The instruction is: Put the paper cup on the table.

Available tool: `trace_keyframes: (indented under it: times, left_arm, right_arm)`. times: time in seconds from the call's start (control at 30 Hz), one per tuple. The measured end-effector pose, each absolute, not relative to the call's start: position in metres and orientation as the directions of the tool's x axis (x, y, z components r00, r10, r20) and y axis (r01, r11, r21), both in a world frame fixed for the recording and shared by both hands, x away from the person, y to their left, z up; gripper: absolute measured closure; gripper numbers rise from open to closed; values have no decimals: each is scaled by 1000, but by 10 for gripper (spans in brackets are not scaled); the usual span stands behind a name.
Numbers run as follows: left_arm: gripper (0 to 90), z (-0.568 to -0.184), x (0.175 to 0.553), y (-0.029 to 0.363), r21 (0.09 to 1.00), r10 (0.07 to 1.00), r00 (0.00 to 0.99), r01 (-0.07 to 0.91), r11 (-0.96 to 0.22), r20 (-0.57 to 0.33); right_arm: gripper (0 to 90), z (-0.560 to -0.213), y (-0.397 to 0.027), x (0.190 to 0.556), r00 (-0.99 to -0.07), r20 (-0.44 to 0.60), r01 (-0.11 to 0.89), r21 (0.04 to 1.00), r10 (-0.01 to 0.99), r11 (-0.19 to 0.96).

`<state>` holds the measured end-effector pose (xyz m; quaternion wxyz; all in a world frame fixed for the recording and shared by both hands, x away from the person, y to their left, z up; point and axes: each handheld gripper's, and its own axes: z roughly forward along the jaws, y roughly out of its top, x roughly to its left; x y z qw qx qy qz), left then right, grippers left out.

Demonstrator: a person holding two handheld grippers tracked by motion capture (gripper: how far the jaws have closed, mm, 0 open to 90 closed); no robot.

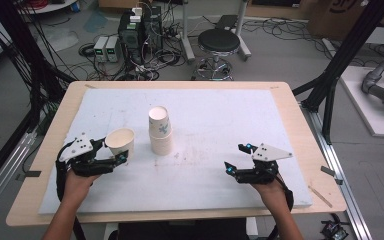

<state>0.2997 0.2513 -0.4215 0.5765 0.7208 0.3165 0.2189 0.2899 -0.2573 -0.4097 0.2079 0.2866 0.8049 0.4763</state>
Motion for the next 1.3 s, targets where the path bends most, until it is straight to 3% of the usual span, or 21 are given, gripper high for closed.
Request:
trace_keyframes:
  times: [0.23,0.43,0.9,1.3]
  left_arm:
    - [329,-423,320,268,971,813,582,208,-118,-26]
    - [316,-430,333,273,971,857,513,229,-71,-59]
    - [317,-456,359,258,919,869,492,367,-148,-57]
    - [311,-458,348,258,879,883,469,423,-219,-5]
  right_arm:
    - [211,-408,-258,290,-743,-67,259,889,666,378]
    - [211,-408,-258,290,-741,-63,264,888,669,376]
    - [211,-410,-258,290,-743,-62,269,885,667,381]
    - [211,-409,-260,287,-740,-62,268,886,670,379]
